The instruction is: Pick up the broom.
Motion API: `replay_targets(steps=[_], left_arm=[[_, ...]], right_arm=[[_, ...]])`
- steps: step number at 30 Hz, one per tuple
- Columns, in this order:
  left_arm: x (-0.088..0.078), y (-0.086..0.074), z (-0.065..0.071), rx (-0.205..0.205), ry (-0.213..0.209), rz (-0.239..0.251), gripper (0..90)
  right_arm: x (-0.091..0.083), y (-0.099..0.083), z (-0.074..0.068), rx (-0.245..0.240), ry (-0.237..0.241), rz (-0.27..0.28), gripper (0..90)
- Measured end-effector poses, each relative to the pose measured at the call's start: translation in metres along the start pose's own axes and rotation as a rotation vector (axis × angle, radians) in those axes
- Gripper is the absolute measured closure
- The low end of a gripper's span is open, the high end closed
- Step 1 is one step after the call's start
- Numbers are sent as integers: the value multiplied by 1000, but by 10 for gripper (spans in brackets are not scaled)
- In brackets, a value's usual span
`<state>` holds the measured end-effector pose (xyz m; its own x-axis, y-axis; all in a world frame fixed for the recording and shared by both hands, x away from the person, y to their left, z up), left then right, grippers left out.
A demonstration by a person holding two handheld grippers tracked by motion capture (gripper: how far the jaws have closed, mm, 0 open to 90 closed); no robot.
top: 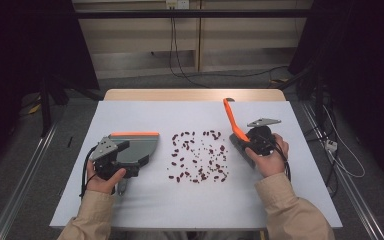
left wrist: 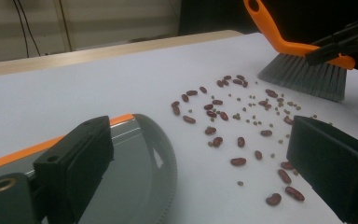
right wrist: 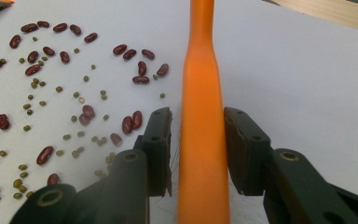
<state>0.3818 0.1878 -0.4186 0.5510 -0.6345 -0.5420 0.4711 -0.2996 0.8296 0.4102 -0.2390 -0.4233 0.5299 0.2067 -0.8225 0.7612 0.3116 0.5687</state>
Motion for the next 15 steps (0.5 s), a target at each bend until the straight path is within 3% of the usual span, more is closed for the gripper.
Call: replay_targets(steps=[4, 10, 15], left_arm=[[1, 0, -1, 1, -2, -2, 70], [0, -1, -3, -7, 4, -2, 70], [-2, -2, -3, -10, 9, -1, 70]], right_arm=[[4, -1, 0, 38, 0, -26, 709], [4, -2, 2, 54, 32, -29, 713], [3, -1, 4, 57, 23, -31, 715]])
Point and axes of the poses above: each handheld gripper's, and its own axes: x roughly forward along the jaws, y roughly out of its top, z roughly to its right, the point moved 2 cm from there along x, roughly forward along the jaws, and after that the axes turned 11 degrees about -z, right-handed, at the moved point
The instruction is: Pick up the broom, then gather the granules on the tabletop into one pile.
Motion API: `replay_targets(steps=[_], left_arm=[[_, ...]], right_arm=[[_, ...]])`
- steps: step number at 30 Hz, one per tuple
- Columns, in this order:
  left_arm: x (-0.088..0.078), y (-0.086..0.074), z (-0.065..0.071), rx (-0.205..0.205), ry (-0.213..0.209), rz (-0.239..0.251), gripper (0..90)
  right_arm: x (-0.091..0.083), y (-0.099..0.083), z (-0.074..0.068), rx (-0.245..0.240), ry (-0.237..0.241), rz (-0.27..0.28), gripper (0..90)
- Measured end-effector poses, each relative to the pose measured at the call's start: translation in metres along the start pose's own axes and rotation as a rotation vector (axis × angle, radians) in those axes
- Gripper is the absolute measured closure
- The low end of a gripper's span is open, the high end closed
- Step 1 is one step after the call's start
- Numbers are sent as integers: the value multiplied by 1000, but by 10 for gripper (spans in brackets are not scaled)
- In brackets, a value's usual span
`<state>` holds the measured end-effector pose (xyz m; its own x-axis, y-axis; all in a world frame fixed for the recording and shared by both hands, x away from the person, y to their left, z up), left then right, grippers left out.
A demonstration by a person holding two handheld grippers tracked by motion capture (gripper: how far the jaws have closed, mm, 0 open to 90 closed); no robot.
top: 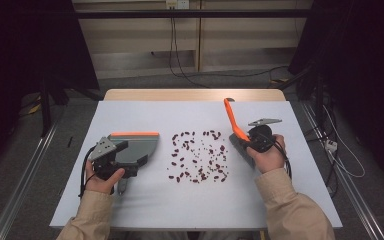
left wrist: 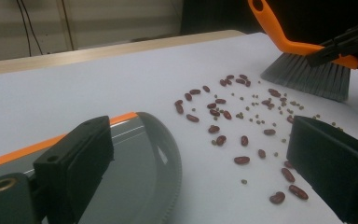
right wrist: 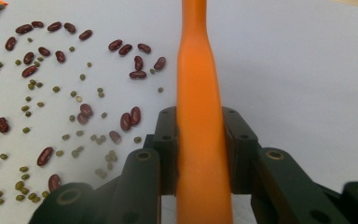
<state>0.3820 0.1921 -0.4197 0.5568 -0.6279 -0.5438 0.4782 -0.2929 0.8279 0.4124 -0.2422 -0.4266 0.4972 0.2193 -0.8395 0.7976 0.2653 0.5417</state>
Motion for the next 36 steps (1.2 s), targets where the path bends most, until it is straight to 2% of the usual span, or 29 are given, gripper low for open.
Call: replay_targets(steps=[3, 7, 10, 12, 15, 17, 25, 36], left_arm=[[-1, 0, 0, 4, 4, -1, 70], [-2, -1, 1, 0, 4, 3, 70], [-2, -1, 1, 4, 3, 1, 70], [-1, -1, 0, -4, 3, 4, 70], [-1, -2, -1, -8, 1, 2, 70], [-2, -2, -1, -8, 1, 3, 70], [-2, -2, -2, -12, 3, 7, 70], [-2, -2, -2, -11, 2, 7, 70]], right_arm=[[0, 1, 3, -2, 34, 10, 716], [-1, 1, 5, 1, 41, 31, 716], [-1, 4, 5, 3, 64, 51, 716], [-3, 7, 5, -21, 54, 58, 716], [-5, 14, 8, -30, 70, 87, 716], [-5, 19, 10, -33, 64, 97, 716], [2, 38, 9, -90, 48, 119, 716], [8, 44, 13, -102, 53, 136, 716]])
Point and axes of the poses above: each handheld gripper's, and its own axes: x roughly forward along the jaws, y roughly out of its top, z roughly to its right, the point moved 2 cm from there along x, roughly forward along the jaws, and after that the axes turned 11 degrees about -z, right-handed, at the moved point
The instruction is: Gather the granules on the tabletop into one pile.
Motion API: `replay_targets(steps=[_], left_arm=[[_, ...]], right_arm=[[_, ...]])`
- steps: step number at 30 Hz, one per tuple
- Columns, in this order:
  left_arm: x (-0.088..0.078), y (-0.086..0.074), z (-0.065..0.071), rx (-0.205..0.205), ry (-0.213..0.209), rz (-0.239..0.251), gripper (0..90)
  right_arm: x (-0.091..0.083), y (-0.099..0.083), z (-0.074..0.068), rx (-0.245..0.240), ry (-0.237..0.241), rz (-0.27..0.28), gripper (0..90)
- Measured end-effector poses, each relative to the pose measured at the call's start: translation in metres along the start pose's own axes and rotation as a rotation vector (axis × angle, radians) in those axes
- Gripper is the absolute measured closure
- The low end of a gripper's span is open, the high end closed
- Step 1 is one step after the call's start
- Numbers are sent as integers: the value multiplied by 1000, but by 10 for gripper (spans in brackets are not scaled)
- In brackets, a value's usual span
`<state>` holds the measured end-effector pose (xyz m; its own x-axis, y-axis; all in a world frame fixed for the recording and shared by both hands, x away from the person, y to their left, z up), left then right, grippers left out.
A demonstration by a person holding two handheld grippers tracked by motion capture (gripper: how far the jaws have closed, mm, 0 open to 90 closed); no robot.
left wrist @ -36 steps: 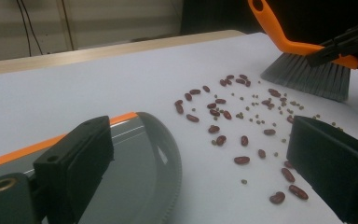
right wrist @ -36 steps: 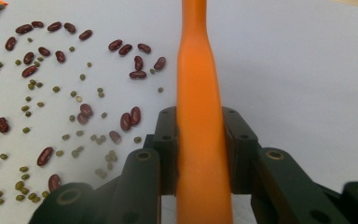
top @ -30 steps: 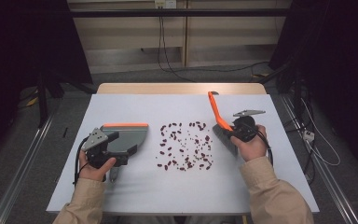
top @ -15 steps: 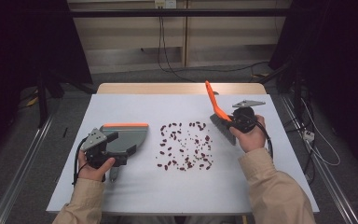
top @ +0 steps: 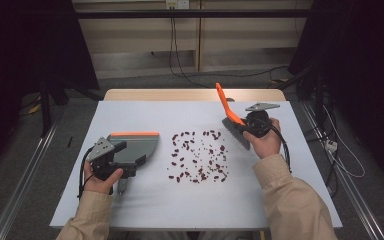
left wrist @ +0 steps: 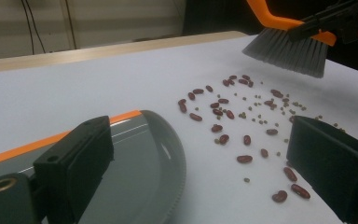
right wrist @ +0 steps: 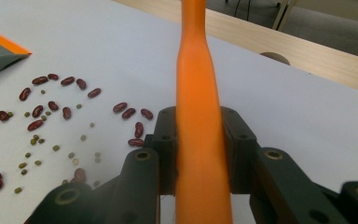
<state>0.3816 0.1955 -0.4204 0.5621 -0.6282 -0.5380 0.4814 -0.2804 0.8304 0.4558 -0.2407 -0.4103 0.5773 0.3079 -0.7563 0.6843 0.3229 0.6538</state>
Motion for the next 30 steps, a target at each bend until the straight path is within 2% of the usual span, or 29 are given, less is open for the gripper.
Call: replay_targets(steps=[5, 12, 15, 22, 26, 30], left_arm=[[0, 0, 0, 2, 0, -2, 70], [-2, -1, 0, 3, 1, -5, 70], [-3, -2, -1, -6, 7, -4, 70], [-4, -4, 0, 1, 13, -16, 70], [-2, -3, 0, 1, 12, -17, 70], [1, -3, 1, -1, 10, -19, 70]], right_arm=[[5, 0, 2, 0, 4, 4, 716], [10, 8, 2, -32, 5, 13, 716], [13, 14, 2, -61, 14, 25, 716], [25, 29, 0, -124, 6, 32, 716], [35, 32, -2, -151, 16, 34, 716], [46, 35, -4, -207, 3, 24, 715]])
Point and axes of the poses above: each handheld gripper's, and its own axes: x roughly forward along the jaws, y roughly out of its top, z roughly to its right, the point moved 2 cm from there along x, roughly forward along the jaws, and after that the axes turned 11 degrees about -z, right-handed, at the moved point
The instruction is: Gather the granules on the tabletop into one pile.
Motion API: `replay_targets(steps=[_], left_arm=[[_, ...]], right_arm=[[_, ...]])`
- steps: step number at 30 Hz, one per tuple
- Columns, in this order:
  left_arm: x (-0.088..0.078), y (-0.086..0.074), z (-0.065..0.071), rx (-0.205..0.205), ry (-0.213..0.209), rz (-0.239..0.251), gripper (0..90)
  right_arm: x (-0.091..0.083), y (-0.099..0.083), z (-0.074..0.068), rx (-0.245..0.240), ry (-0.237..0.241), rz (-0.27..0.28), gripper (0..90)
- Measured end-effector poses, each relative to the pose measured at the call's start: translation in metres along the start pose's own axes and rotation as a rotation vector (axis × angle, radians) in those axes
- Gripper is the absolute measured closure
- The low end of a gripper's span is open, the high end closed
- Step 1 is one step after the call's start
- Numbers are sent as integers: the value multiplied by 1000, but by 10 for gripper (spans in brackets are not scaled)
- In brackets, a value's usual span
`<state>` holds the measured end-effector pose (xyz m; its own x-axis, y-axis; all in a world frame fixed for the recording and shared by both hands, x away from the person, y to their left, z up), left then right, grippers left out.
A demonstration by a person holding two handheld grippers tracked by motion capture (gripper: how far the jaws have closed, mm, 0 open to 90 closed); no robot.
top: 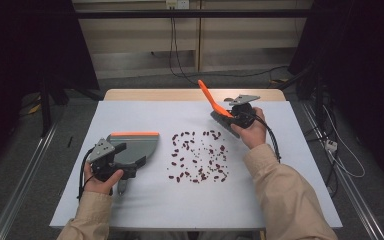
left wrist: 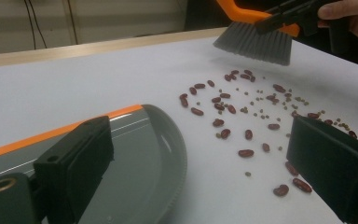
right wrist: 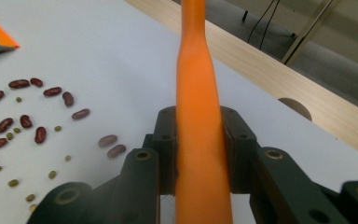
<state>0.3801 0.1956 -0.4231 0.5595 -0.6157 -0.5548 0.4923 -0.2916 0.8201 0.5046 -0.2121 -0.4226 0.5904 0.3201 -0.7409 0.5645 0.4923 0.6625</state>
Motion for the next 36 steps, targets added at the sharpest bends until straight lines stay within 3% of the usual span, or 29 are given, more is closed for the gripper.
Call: replay_targets(steps=[10, 12, 16, 25, 36], left_arm=[[2, 1, -2, -1, -2, 4, 70], [1, 1, -3, -5, 0, 5, 70], [-1, 1, -3, -9, 2, 10, 70], [-2, 1, -1, -3, 7, 12, 70], [-2, 0, -1, 2, 15, 5, 70]], right_arm=[[27, 8, -6, -158, -12, -2, 716], [31, 6, -10, -171, 16, -10, 716], [27, 3, -19, -240, 35, -25, 716], [9, -10, -35, -335, 115, -35, 714], [-10, -26, -46, -378, 188, -32, 714]])
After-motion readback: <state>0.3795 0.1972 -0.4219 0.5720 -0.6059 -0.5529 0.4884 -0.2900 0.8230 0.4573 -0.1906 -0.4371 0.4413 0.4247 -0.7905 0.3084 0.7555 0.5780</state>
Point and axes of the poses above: each handheld gripper's, and its own axes: x roughly forward along the jaws, y roughly out of its top, z roughly to its right, the point moved 2 cm from there along x, roughly forward along the jaws, and after that the axes turned 11 degrees about -z, right-handed, at the moved point
